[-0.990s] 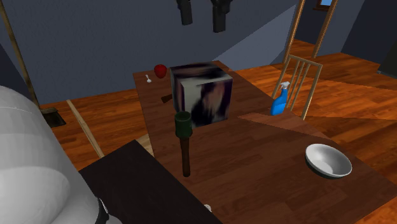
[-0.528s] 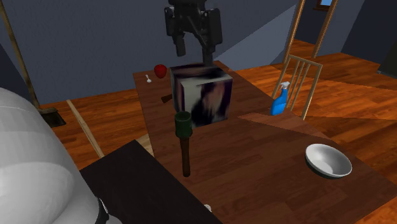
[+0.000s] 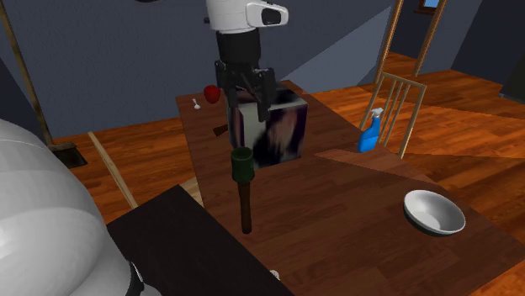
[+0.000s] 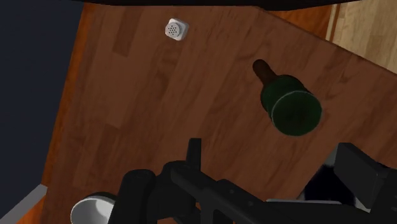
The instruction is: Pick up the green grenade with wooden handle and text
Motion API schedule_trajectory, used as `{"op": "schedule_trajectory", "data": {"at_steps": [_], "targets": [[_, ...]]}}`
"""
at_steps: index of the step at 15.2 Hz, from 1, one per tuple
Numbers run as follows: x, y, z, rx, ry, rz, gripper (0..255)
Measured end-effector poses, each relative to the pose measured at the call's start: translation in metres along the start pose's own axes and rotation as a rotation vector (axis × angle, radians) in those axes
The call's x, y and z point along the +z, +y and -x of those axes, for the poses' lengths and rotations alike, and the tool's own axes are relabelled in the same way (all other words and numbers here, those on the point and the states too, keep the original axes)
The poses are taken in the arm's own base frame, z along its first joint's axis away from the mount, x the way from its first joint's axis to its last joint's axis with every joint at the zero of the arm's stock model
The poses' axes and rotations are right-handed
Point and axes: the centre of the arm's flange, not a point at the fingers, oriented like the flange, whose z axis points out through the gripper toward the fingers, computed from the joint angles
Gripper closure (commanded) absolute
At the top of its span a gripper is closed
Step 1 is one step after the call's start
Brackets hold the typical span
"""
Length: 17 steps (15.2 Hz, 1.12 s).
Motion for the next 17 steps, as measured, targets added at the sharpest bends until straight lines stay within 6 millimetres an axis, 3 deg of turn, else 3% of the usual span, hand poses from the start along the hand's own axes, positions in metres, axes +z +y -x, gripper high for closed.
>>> {"op": "schedule_trajectory", "data": {"at_steps": [9, 17], "targets": [[0.101, -0.065, -0.008, -0.080, -0.018, 0.020, 0], [0.150, -0.074, -0.009, -0.091, -0.021, 0.021, 0]]}}
